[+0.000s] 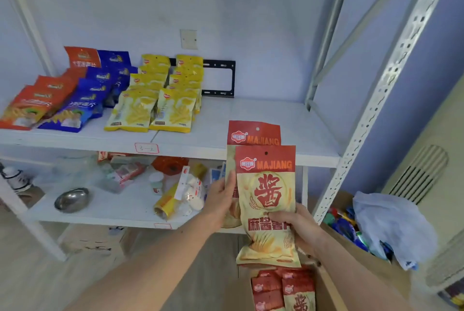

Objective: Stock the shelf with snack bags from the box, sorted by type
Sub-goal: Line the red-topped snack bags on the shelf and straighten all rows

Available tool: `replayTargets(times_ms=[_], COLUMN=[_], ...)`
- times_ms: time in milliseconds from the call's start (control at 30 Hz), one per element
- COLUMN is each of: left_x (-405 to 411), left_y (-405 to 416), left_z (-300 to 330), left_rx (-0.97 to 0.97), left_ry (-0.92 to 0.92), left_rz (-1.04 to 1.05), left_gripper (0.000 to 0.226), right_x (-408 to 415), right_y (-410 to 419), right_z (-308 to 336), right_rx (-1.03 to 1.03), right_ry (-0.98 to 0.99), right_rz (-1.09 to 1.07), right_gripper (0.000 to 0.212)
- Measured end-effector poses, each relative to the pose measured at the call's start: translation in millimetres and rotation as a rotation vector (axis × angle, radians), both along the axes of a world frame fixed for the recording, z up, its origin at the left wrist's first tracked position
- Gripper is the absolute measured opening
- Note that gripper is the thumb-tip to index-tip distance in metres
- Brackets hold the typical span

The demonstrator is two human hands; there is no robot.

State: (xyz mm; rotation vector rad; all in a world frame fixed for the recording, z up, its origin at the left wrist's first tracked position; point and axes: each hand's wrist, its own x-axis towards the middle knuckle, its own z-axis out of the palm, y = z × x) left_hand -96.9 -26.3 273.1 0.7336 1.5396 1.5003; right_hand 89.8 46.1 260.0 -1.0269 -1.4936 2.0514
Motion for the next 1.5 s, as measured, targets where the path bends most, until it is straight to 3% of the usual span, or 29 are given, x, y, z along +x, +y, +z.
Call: replayTargets(times_ms=[300,433,633,1033,1200,1333,1467,1500], left_x=[-144,-183,-212,-251,-285,-290,-312,-318], left_y=[17,37,89,242,304,321,355,362], left_z=[25,35,45,70,39,60,53,54], left_rx=[0.057,0.057,0.062,0.119,-0.019,-0.01,0.015,0.013], left_ry=[-0.014,-0.032,-0.071,-0.087,-0.019,0.008,0.088,0.069], left_rz=[0.048,0.087,0.117,0.179,0.166,0.163,0.185,0.175], left_gripper=[0.039,0.036,0.042,0.046,0.082,0.068,0.074,0.066], right_x=[-143,-177,-207,-254,-277,-300,-323,-329], right_y=[14,31,79,238,288,318,345,353], right_z=[30,37,50,82,74,64,60,59], right_rx=[0.022,0.014,0.045,0.094,0.022,-0.012,-0.009,-0.009], right_ry=[0.084,0.096,0.087,0.078,0.052,0.032,0.001,-0.007], right_rz=[-0.02,-0.057,-0.092,-0.076,-0.067,-0.069,-0.105,-0.12], right_gripper=[0.053,0.062,0.042,0.041,0.041,0.041,0.045,0.045])
